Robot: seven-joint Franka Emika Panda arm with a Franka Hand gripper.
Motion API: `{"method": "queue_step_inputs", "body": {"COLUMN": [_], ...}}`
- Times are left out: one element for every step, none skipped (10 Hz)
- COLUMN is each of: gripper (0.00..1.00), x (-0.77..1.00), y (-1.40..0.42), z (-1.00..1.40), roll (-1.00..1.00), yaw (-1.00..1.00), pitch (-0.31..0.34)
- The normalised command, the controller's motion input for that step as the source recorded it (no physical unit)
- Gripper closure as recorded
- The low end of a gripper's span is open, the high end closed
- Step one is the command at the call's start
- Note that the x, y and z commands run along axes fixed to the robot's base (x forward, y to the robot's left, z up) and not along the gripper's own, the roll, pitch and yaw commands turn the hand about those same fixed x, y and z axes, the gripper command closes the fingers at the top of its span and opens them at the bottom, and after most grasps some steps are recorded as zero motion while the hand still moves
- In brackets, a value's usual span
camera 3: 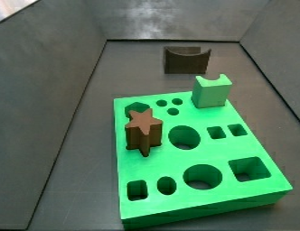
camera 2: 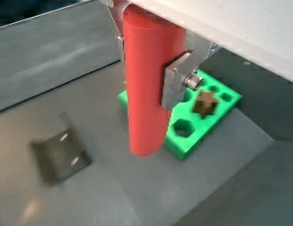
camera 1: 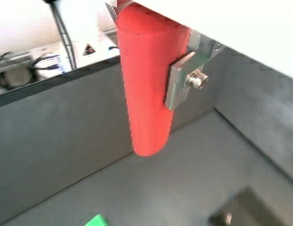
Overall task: Pick up the oval object. Move up. Move to above the board. Insert the oval object.
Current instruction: Move to above the board, then insert the oval object.
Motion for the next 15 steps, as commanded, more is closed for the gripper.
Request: {"method": "queue_step_inputs", "body": {"gripper": [1.0, 1.0, 1.0, 1.0, 1.0, 1.0, 1.0, 1.0, 1.0, 1.0, 1.0, 1.0, 1.0, 1.0, 1.0], "x": [0.58, 0.61, 0.64, 0.57, 0.4, 0.26, 0.14, 0.0, 0.0, 0.0, 0.0, 0.05, 0.0, 0.0, 0.0], "y": [-1.0, -1.0, -1.0, -0.87, -0.59, -0.36, -0.18, -0.07, -0.06, -0.19, -0.29, -0.1, 0.0, 0.0, 0.0], "z": [-0.1, -0.09, -0.08, -0.06, -0.03, 0.0, 0.01, 0.0, 0.0, 0.0, -0.05, -0.07, -0.06, -0.07, -0.07], "roll": [-0.06, -0.04, -0.04, -0.03, 0.0, 0.02, 0.03, -0.02, 0.03, 0.06, 0.09, 0.02, 0.0, 0.0, 0.0], "yaw": [-0.96, -0.5, -0.27, -0.13, -0.05, -0.03, -0.01, 0.0, 0.0, 0.0, -0.37, -0.9, -1.0, -1.0, -1.0], "pitch": [0.219, 0.186, 0.17, 0.157, 0.145, 0.125, 0.081, 0.0, 0.0, 0.0, -0.06, -0.106, -0.094, -0.111, -0.113]}}
